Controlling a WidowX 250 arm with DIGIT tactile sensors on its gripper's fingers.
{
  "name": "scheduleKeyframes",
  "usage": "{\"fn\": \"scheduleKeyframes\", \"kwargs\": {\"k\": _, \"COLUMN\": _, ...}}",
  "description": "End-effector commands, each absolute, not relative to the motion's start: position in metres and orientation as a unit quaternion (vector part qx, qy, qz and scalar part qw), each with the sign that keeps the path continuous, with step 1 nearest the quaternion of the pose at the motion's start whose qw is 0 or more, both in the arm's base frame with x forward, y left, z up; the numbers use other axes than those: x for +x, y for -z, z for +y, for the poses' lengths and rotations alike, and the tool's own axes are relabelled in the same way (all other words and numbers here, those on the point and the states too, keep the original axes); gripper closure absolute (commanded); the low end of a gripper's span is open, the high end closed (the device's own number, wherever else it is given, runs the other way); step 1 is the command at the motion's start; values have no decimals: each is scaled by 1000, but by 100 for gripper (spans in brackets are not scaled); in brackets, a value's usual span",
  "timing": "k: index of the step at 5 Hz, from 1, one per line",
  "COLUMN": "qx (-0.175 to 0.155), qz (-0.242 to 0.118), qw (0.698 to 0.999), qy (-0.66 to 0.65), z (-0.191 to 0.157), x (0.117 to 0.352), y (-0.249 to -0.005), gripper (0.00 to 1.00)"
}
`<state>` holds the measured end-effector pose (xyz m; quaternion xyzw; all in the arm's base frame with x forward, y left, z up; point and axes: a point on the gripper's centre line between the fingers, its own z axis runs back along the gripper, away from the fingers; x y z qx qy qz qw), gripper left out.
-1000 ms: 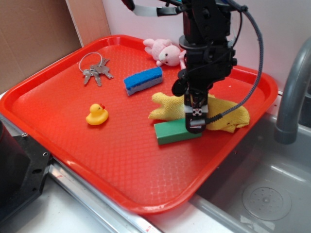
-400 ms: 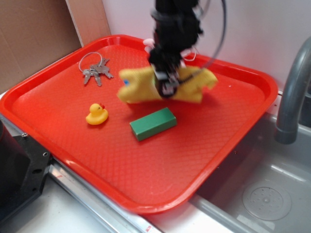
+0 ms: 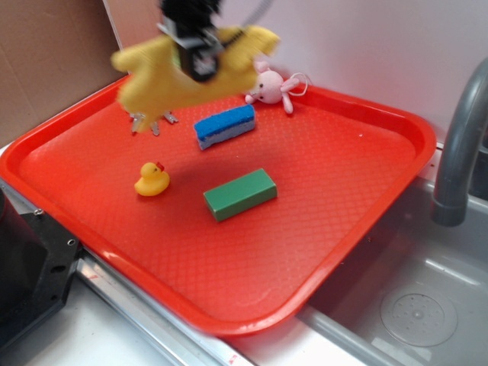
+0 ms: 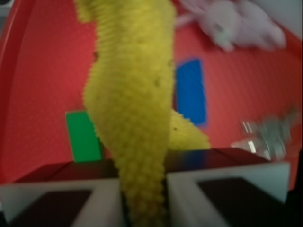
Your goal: Grab the yellow cloth.
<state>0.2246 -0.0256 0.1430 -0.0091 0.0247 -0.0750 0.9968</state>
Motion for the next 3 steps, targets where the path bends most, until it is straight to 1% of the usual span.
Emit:
{"fn": "scheduleKeyframes", "kwargs": {"k": 1, "qx": 14, "qz": -21, "qw": 999, "qy": -40, "z": -11, "x": 172, "y": -183, "gripper": 100}}
{"fn": "scheduleKeyframes", "kwargs": {"k": 2, "qx": 6, "qz": -44, "qw": 997, "qy": -56, "z": -3, "x": 166, "y": -185, "gripper": 100}}
{"fn": "scheduleKeyframes", "kwargs": {"k": 3, "qx": -6, "qz": -35, "qw": 998, "qy": -43, "z": 1, "x": 175, "y": -182, "gripper": 100}}
